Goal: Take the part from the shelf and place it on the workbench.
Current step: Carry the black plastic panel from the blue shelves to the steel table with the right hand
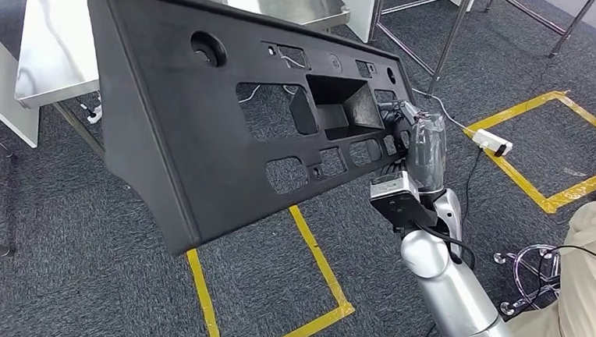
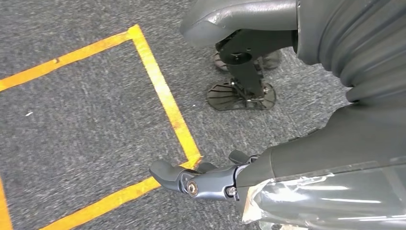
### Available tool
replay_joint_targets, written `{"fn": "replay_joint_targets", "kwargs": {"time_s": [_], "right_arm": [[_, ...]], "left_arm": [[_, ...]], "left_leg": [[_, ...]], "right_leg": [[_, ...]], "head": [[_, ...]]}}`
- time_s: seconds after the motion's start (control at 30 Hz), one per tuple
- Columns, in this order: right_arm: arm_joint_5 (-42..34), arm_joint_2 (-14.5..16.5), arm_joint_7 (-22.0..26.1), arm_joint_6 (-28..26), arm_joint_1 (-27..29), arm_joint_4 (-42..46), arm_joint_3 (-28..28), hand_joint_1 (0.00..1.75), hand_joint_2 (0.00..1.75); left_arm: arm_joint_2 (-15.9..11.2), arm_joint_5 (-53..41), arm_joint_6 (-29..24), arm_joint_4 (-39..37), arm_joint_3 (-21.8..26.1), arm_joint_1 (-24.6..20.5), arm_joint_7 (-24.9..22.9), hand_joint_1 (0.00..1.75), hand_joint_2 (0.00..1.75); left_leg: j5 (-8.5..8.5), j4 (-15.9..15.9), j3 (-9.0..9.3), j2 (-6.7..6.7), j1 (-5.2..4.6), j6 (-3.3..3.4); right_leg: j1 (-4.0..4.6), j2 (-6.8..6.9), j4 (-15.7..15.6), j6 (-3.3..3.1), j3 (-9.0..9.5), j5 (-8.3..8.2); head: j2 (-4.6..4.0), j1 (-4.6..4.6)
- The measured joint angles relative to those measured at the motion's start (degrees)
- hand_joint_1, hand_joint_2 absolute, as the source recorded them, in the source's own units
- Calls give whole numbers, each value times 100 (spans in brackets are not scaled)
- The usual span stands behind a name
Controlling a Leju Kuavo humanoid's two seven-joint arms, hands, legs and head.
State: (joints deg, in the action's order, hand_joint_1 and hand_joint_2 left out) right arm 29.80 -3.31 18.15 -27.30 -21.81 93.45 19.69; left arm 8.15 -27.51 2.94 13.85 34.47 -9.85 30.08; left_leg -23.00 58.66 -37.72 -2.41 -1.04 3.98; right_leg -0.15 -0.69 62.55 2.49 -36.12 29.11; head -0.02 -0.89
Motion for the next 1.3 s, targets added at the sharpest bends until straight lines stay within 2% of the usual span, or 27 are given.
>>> {"fn": "replay_joint_targets", "kwargs": {"time_s": [0.03, 0.07, 0.13, 0.2, 0.23, 0.33, 0.37, 0.4, 0.43, 0.5, 0.53, 0.57, 0.63, 0.7, 0.73, 0.77, 0.83, 0.87, 0.9, 0.93, 0.97, 1.0, 1.03, 1.1, 1.2, 1.23, 1.3], "right_arm": [[-4, -5, 21, -18, -1, -12, 1, 175, 175], [-6, -11, 35, -33, -2, -21, 1, 175, 175], [-8, -15, 45, -47, -15, -31, 1, 175, 175], [-10, -13, 48, -52, -37, -34, -1, 175, 175], [-13, -11, 49, -54, -47, -36, -1, 175, 175], [-20, -9, 50, -58, -58, -43, 0, 175, 175], [-23, -10, 50, -58, -58, -47, 0, 175, 175], [-31, -10, 50, -58, -59, -50, -1, 175, 175], [-44, -11, 50, -58, -62, -52, -2, 175, 175], [-88, -12, 50, -58, -85, -54, -4, 175, 175], [-113, -14, 52, -58, -104, -54, -5, 175, 175], [-140, -15, 56, -58, -125, -58, -6, 175, 175], [-181, -17, 63, -58, -165, -73, -7, 175, 175], [-211, -18, 73, -58, -204, -94, -7, 175, 175], [-229, -19, 86, -58, -229, -110, -5, 175, 175], [-251, -21, 103, -58, -249, -132, -3, 175, 175], [-295, -24, 140, -56, -273, -194, 8, 175, 175], [-311, -25, 151, -54, -275, -228, 13, 175, 175], [-320, -26, 157, -53, -279, -260, 17, 175, 175], [-325, -28, 158, -52, -288, -288, 19, 175, 175], [-328, -29, 160, -52, -304, -310, 20, 175, 175], [-332, -31, 164, -52, -327, -330, 21, 175, 175], [-341, -28, 171, -52, -353, -348, 25, 175, 175], [-361, -20, 192, -52, -395, -380, 31, 175, 175], [-372, -15, 207, -59, -441, -408, 35, 175, 175], [-373, -13, 209, -62, -455, -412, 36, 175, 175], [-375, -10, 212, -69, -471, -420, 36, 175, 175]], "left_arm": [[0, 1, 5, -2, 0, -1, 1, 0, 175], [0, 3, 8, -3, 0, -2, 2, 0, 175], [-1, 11, 10, -3, 0, -6, 6, 0, 175], [-8, 17, 11, 1, -1, -11, 12, 0, 175], [-12, 20, 15, 3, -1, -16, 15, 0, 175], [-13, 30, 24, 3, -2, -20, 19, 0, 175], [-13, 32, 25, 3, -2, -20, 19, 0, 175], [-13, 33, 25, 3, -2, -22, 19, 0, 175], [-13, 34, 25, 4, -2, -28, 19, 0, 175], [-14, 38, 26, 5, -2, -53, 19, 0, 175], [-14, 44, 29, 5, -2, -72, 19, 0, 175], [-15, 59, 34, 5, -2, -89, 18, 0, 175], [-15, 96, 46, 5, -2, -107, 17, 0, 175], [-13, 131, 52, 5, -2, -109, 17, 0, 175], [-13, 147, 53, 5, -2, -112, 16, 0, 175], [-14, 170, 52, 5, -1, -115, 15, 0, 175], [-17, 216, 54, 5, 1, -118, 13, 0, 175], [-17, 232, 56, 4, 2, -115, 13, 0, 175], [-17, 239, 59, 4, 3, -111, 13, 0, 175], [-17, 240, 62, 3, 4, -107, 13, 0, 175], [-17, 240, 63, 3, 4, -105, 13, 0, 175], [-18, 244, 64, 3, 5, -104, 15, 0, 175], [-19, 251, 64, 3, 7, -104, 20, 0, 175], [-21, 267, 64, 3, 14, -101, 32, 0, 175], [-28, 276, 61, 4, 21, -98, 44, 0, 175], [-30, 278, 61, 4, 21, -100, 46, 0, 175], [-32, 284, 59, 4, 22, -101, 44, 0, 175]], "left_leg": [[-27, 9, 22, -11, -9, -21], [-46, 16, 29, -18, -14, -41], [-65, 18, 38, -23, -10, -85], [-162, 130, -15, 26, 3, -164], [-281, 326, -100, 66, 19, -215], [-723, 1359, -595, 176, 133, -357], [-756, 1564, -713, 196, 169, -391], [-683, 1551, -724, 212, 197, -415], [-522, 1313, -616, 223, 219, -426], [-187, 520, -200, 237, 228, -416], [-111, 211, -24, 236, 216, -394], [-98, 39, 80, 232, 197, -369], [-124, -33, 131, 214, 153, -298], [-89, -107, 183, 213, 154, -206], [-71, -148, 212, 215, 161, -161], [-64, -175, 234, 218, 168, -122], [-78, -181, 241, 210, 152, -78], [-85, -180, 243, 201, 147, -70], [-88, -177, 246, 187, 145, -70], [-97, -169, 251, 171, 144, -78], [-111, -153, 255, 156, 145, -94], [-135, -123, 250, 142, 138, -122], [-168, -88, 242, 132, 127, -154], [-216, -42, 230, 126, 110, -211], [-277, 22, 212, 134, 140, -290], [-354, 171, 146, 146, 153, -325], [-620, 807, -173, 179, 181, -396]], "right_leg": [[-4, 2, -243, -20, 83, -164], [1, 3, -344, -60, 122, -242], [-15, 6, -371, -147, 152, -277], [-66, 17, -414, -218, 203, -291], [-96, 27, -435, -253, 234, -293], [-106, 48, -442, -309, 280, -269], [-110, 51, -441, -311, 285, -265], [-117, 51, -441, -307, 291, -260], [-127, 51, -441, -296, 303, -252], [-133, 50, -440, -256, 329, -227], [-125, 51, -439, -229, 333, -215], [-117, 53, -440, -199, 332, -207], [-109, 62, -465, -122, 335, -205], [-103, 71, -392, -70, 299, -155], [-96, 73, -222, -74, 213, -68], [-95, 74, 83, -100, 54, 67], [-98, 73, 835, -137, -349, 343], [-98, 73, 1086, -124, -493, 402], [-98, 73, 1128, -90, -533, 370], [-99, 73, 931, -40, -451, 248], [-105, 74, 552, 9, -273, 78], [-112, 74, 149, 36, -86, -74], [-114, 72, -174, 31, 75, -186], [-101, 65, -408, -47, 204, -238], [-125, 63, -425, -166, 266, -236], [-148, 64, -432, -201, 297, -227], [-157, 68, -436, -267, 354, -190]], "head": [[0, -2], [0, -4], [0, -6], [0, -18], [0, -33], [1, -57], [1, -57], [0, -57], [0, -58], [0, -60], [1, -57], [1, -56], [1, -52], [0, -48], [0, -41], [0, -34], [0, -23], [0, -23], [0, -21], [0, -19], [0, -15], [0, -11], [0, -12], [0, -19], [0, -26], [1, -35], [1, -54]]}}
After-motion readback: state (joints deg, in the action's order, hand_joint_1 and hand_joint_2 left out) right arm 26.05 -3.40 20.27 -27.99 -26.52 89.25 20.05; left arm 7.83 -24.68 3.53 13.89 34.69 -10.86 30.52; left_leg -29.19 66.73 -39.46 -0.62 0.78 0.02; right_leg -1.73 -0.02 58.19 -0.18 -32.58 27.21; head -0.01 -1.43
